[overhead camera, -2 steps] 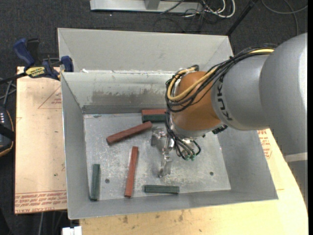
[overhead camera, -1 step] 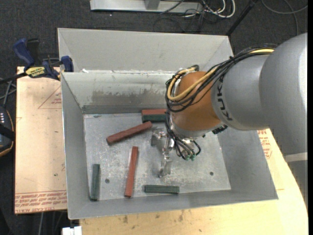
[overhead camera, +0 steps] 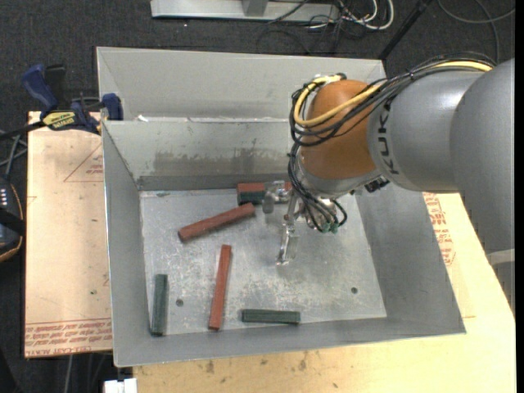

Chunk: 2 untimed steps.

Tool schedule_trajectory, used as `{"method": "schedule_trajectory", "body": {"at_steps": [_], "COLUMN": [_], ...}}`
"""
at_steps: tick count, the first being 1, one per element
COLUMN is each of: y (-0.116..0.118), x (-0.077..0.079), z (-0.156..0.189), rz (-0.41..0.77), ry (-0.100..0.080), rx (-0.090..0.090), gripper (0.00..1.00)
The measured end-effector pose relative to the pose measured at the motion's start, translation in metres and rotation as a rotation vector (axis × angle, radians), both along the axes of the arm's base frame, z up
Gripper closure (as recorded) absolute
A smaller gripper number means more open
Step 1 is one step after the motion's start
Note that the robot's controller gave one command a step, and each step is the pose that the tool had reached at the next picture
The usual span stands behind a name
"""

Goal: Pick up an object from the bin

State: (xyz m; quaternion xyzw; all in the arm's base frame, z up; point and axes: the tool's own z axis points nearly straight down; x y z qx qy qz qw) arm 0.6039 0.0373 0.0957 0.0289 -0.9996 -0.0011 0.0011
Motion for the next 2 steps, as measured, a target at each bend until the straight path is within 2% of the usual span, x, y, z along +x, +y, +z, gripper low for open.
{"method": "schedule_trajectory", "body": {"at_steps": [1,2], "y": [-0.023,0.033], "x": [0.023,0.035], "z": [-0.003,0.0], "rz": [0.012,-0.105], "ry": [-0.014,-0.006], "rx": [-0.002,-0.001], "gripper": [0.0,0.0]}}
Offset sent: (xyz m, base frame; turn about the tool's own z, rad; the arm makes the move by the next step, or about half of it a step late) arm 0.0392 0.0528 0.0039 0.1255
